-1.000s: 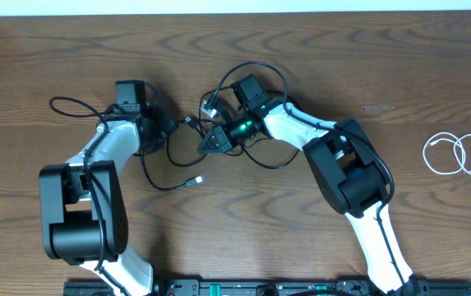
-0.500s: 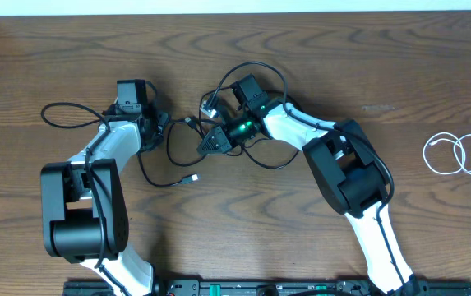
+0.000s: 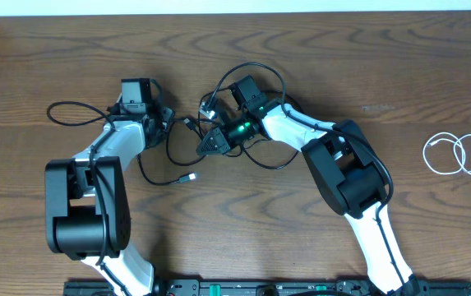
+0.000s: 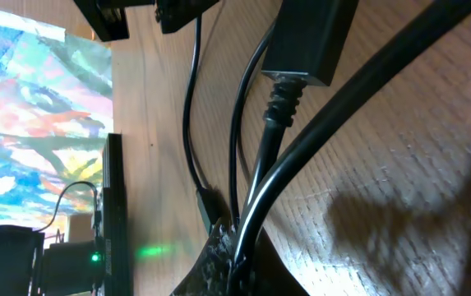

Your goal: Untangle cables

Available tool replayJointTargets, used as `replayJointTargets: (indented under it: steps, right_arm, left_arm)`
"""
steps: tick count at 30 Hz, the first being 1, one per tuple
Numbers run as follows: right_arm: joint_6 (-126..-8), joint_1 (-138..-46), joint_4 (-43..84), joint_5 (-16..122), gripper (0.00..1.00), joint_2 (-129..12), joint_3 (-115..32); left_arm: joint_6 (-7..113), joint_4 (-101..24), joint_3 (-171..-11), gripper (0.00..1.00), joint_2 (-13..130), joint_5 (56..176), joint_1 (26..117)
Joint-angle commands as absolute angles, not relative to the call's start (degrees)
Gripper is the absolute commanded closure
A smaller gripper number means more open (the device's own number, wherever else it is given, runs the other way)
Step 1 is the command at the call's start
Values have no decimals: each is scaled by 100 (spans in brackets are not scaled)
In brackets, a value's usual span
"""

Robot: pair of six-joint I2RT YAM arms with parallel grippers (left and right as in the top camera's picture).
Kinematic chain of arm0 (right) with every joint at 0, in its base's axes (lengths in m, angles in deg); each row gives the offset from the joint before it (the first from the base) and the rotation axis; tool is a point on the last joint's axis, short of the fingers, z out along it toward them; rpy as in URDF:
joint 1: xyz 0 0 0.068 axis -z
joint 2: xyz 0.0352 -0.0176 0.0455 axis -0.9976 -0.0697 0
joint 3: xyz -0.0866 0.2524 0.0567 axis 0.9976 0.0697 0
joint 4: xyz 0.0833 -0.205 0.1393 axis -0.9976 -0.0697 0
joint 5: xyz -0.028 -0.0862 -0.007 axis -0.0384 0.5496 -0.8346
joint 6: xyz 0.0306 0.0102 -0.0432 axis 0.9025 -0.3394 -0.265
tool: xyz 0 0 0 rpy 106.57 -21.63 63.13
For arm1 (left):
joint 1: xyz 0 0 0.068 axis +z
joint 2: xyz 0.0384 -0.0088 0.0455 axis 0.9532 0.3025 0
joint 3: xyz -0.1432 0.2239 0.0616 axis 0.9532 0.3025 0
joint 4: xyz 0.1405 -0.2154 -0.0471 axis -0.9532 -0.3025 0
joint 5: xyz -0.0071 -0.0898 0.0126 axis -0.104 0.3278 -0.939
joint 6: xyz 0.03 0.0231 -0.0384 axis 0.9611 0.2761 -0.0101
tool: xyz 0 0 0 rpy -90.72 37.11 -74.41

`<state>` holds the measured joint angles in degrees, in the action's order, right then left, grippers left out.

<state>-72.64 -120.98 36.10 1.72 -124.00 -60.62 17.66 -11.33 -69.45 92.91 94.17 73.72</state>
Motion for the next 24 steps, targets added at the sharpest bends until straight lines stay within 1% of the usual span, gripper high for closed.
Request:
replayJointTargets:
  steps: [1,3,4,6,7,9,10,13,16,19,22,24]
  right_arm:
    - [-7393,-12142,3606,134,99,-12437,-6031]
    - [-7393,-12142,3604,132,99,-12435,-6031]
    - [-7393,-12142,3602,132,99,-12435,-6031]
    - [-7393,-12142,3602,132,99,-12435,-6031]
    - [-7393,-12142,3602,132,99,-12435,-6031]
    - [-7393,-12142,3602,132,99,-12435,-6031]
    - [-7393,-12142,3602,132,99,-12435,-6031]
    - [-7393,-12142,3602,132,99,-12435,-6031]
    - [-7393,-12142,3602,132,99,-12435,-6031]
    - [-7393,-12140,3604,132,99,-12435,-6031]
    - [-7393,-12140,3602,130,99,-12435,-6031]
    - [-7393,-12140,3600,130,99,-12435,-6031]
  left_arm:
    - [1764,-1120,-6827,49,9440,9377,7280]
    - [1764,-1116,-6789,50,9488,9277,7260]
    - [1764,-1116,-6772,55,9514,9218,7258]
    - [1764,-1118,-6746,71,9595,9146,7258]
    - [1764,-1118,-6746,76,9626,9148,7258]
    - [1766,-1116,-6746,81,9648,9146,7260]
    - [1779,-1112,-6746,81,9648,9146,7265]
    - [1919,-1015,-6748,92,9643,9163,7337]
    - [2009,-1033,-6750,93,9582,9627,7514]
    - [2339,-1046,-6750,93,9527,10669,7721]
    - [2937,-1219,-6750,93,9525,11546,7947]
    - [2948,-1291,-6750,92,9525,11432,8058]
